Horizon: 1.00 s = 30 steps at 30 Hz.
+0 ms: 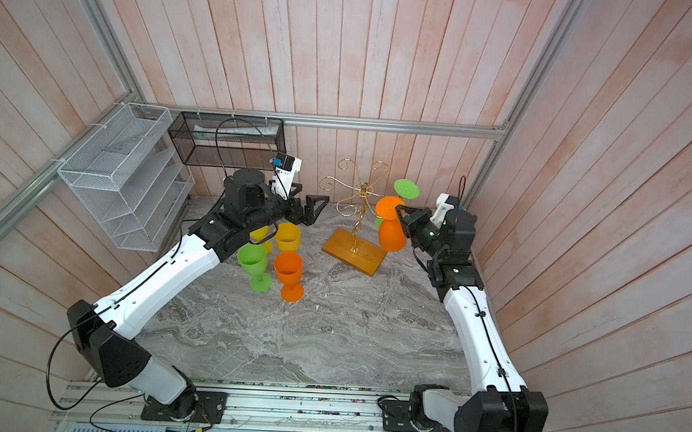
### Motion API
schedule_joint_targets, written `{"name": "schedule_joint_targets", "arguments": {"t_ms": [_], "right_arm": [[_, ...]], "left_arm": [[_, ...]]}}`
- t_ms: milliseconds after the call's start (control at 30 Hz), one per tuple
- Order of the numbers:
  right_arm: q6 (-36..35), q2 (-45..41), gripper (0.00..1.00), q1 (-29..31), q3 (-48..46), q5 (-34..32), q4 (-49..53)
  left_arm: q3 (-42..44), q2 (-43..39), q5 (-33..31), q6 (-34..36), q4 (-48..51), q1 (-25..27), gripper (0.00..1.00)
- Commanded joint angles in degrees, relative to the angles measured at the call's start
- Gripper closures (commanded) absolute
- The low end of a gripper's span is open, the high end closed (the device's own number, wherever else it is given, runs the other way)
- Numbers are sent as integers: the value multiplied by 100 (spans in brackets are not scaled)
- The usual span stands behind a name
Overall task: Take the wine glass off the wine glass rack
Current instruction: 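Pull the orange glass off its hook away from the rack with the right gripper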
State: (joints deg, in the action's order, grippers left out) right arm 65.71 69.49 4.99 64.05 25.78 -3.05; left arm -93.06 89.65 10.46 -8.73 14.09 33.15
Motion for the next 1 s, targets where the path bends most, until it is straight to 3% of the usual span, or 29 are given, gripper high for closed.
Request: {"name": "schedule_joint_targets", "arguments": {"t_ms": [0, 533, 967], "right_arm": [[-130, -180, 100, -25, 231, -28, -55], [-252, -419, 100, 233, 191, -20, 162], [-146, -43, 100, 432, 273, -56, -150]], "left_arm": [[-29, -114, 35, 73, -47, 32, 0], [-72, -25, -17, 91, -11, 29, 0], [-112, -66, -18, 109, 0, 34, 0]]}}
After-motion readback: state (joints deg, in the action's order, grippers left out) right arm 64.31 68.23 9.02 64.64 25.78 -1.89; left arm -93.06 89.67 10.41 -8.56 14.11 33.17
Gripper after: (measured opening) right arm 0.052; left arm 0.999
